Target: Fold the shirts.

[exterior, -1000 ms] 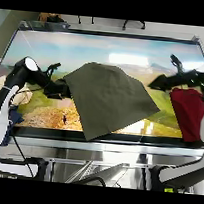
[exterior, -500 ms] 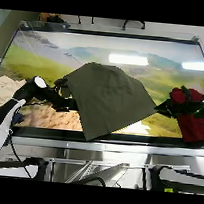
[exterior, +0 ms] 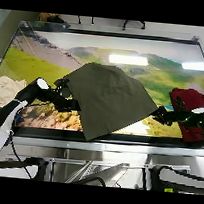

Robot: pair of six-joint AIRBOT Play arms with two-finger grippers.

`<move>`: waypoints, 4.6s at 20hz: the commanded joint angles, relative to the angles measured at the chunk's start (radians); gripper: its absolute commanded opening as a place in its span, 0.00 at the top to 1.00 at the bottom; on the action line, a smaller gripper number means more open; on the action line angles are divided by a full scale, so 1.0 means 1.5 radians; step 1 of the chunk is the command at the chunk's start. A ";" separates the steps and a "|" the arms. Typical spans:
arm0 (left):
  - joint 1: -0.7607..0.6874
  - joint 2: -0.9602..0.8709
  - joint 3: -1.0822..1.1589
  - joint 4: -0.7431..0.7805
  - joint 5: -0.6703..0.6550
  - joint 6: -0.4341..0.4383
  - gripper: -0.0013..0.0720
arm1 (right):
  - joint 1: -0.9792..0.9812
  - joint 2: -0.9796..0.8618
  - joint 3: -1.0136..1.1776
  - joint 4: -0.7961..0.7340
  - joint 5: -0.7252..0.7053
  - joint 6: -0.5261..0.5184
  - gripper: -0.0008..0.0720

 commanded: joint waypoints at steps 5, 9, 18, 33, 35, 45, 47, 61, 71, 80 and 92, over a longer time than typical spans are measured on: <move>0.024 0.000 0.040 -0.001 0.001 -0.001 0.03 | 0.016 -0.055 0.039 0.230 -0.099 -0.173 0.83; 0.065 0.000 0.121 -0.001 -0.071 -0.004 0.03 | 0.017 -0.145 0.207 0.226 -0.158 -0.185 0.96; 0.091 0.000 0.172 0.000 -0.094 -0.017 0.03 | 0.070 -0.454 0.717 0.221 -0.082 -0.165 0.77; 0.134 -0.084 0.172 0.067 -0.002 0.008 0.03 | 0.006 -0.121 0.238 0.034 0.221 0.017 0.65; 0.125 -0.098 0.172 0.063 0.003 0.015 0.03 | 0.039 -0.031 0.119 0.004 0.192 0.021 0.64; 0.121 -0.104 0.172 -0.016 0.057 0.054 0.03 | 0.197 0.085 -0.096 -0.016 0.058 0.097 0.44; 0.113 -0.108 0.172 -0.025 0.063 0.054 0.04 | 0.245 0.067 -0.096 -0.016 0.024 0.113 0.44; 0.105 -0.143 0.226 -0.089 0.028 0.069 0.96 | 0.300 0.019 -0.066 0.352 -0.019 -0.206 0.96; 0.055 0.185 0.792 -0.169 -0.078 0.023 0.97 | 0.053 0.235 0.639 0.350 0.138 -0.219 0.96; 0.055 0.440 0.594 0.005 0.142 0.079 0.97 | -0.060 0.185 0.844 0.306 0.147 -0.182 0.97; 0.034 -0.286 0.735 -0.031 0.049 0.078 0.97 | 0.163 -0.273 0.590 0.147 -0.031 -0.204 0.96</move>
